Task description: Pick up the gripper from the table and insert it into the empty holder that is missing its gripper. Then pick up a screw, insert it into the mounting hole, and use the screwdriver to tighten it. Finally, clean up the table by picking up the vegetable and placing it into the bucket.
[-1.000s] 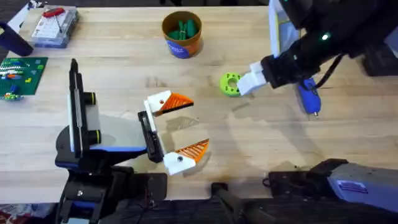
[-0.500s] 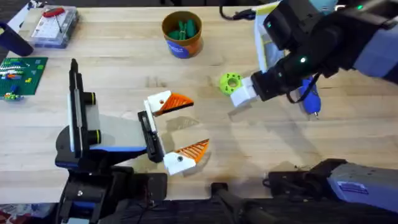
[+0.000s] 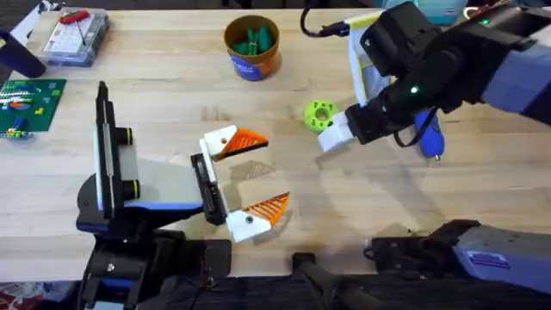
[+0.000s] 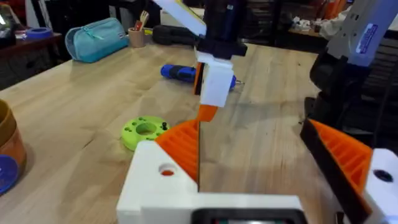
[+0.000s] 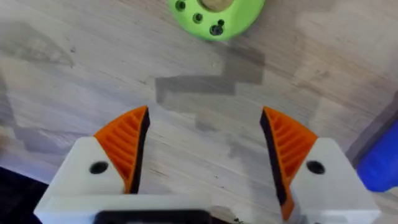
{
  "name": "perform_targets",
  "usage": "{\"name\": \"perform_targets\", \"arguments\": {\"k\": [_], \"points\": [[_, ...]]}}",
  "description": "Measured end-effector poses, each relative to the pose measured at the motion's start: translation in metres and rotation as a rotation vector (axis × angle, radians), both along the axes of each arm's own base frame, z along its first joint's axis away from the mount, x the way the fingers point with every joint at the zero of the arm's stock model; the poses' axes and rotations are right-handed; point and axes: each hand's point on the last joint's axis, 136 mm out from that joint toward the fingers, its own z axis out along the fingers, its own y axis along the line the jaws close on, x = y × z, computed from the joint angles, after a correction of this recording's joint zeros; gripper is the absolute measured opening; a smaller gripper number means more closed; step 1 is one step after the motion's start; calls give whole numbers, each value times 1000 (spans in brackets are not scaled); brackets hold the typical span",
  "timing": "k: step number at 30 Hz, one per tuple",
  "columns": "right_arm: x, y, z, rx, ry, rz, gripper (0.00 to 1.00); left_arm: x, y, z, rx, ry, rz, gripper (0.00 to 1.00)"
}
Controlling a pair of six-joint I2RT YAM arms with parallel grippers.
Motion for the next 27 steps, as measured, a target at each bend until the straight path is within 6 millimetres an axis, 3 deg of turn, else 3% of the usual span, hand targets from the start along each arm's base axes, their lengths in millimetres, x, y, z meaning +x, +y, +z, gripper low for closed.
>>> {"name": "perform_targets", "arguments": {"k": [8,27], "points": [[2,1,-14,-19,38,0,995,0,0,0,0,0,0,986],[13,7,-15,0,1,0,995,0,0,0,0,0,0,986]]}}
